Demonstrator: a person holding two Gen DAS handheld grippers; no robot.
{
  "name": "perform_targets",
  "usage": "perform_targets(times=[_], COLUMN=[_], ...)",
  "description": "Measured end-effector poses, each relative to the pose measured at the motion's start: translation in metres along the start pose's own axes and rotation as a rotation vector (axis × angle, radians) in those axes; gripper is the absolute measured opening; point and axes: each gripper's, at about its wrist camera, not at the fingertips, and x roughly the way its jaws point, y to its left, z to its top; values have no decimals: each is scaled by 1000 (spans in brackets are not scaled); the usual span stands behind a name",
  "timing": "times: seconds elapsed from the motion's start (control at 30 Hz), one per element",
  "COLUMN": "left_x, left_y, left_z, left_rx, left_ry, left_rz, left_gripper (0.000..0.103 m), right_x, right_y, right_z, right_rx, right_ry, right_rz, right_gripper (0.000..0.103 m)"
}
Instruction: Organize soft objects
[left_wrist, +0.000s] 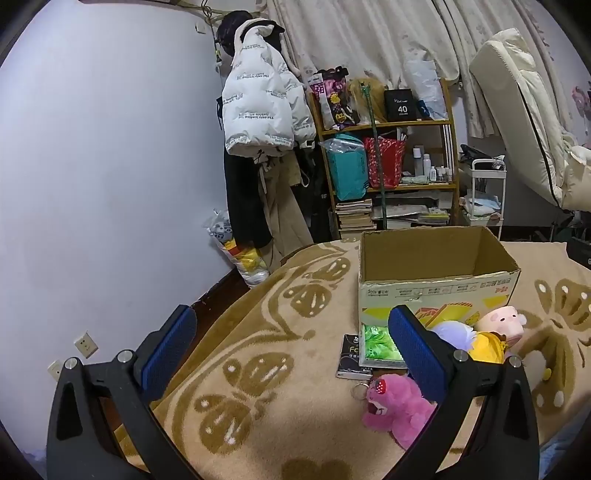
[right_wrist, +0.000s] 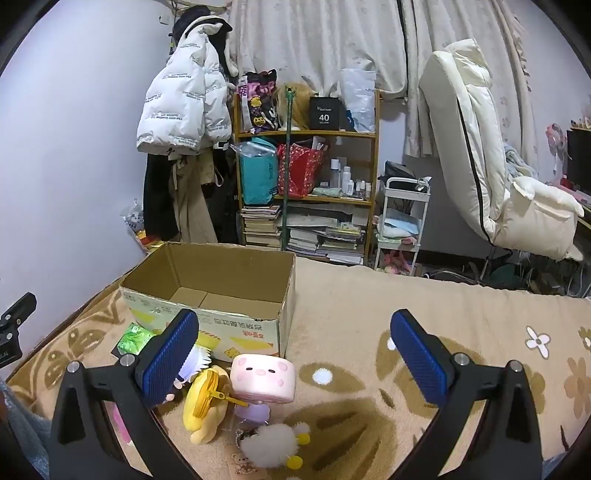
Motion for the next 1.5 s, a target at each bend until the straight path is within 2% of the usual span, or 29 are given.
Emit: perform_targets(times=[0.87, 1.5], left_x=[-3, -1], left_y=[1, 2], left_z=[0, -1], left_rx=[-2, 0], left_ry=[-11, -13], left_rz=[-18, -2], left_gripper=[103, 103], right_x=[0, 0], right_y=[-3, -4], right_z=[-2, -2], right_rx=[14, 17], right_ry=[-7, -6], right_rz=[7, 6], right_gripper=[103, 103])
